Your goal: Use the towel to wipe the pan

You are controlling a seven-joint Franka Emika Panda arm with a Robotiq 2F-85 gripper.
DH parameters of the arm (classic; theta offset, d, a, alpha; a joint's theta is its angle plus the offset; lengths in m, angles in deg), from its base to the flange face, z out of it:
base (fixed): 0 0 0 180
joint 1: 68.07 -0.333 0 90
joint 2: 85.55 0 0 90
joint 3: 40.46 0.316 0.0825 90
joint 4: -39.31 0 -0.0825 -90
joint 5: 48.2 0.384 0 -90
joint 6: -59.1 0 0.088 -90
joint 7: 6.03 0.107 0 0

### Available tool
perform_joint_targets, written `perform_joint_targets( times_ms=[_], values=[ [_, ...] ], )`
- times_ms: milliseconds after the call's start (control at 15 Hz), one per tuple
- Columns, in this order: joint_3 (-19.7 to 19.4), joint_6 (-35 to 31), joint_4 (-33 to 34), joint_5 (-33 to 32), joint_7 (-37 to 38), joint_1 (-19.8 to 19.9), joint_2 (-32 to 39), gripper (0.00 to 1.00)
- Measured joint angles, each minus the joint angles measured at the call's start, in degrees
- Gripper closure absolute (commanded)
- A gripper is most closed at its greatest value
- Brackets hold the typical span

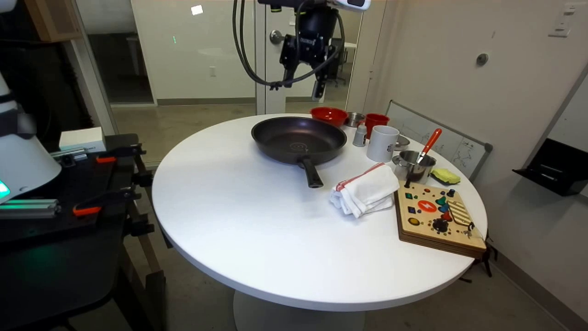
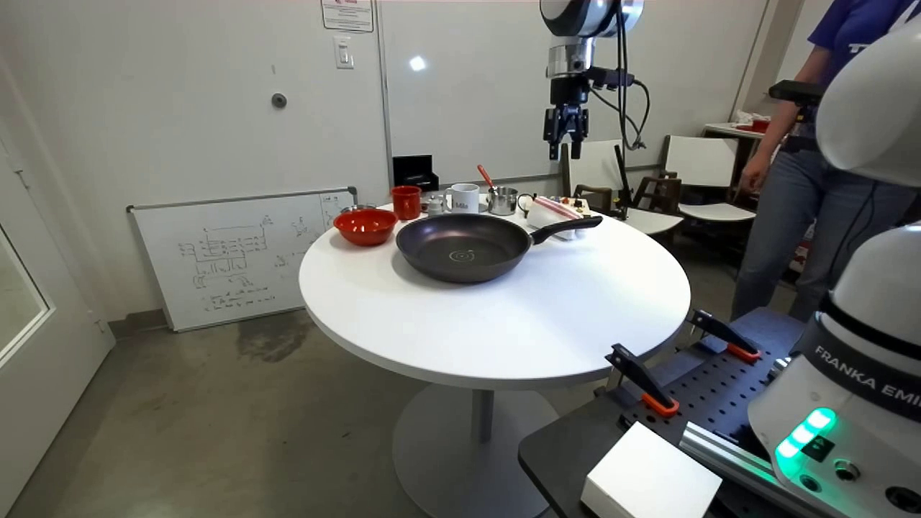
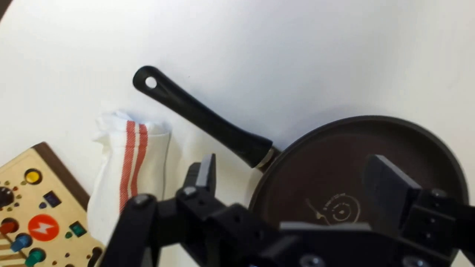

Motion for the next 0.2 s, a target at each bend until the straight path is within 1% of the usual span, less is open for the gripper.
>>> perform_joint_targets(
  times_ms=[67,200],
  values=[
    [-1.31,2.73,-0.34,3.94,-3.45,-0.32,-1.28,0.00],
    [-7.56,5.76,-2.50,11.96,-11.11,-3.99,-4.95,0.00]
  ],
)
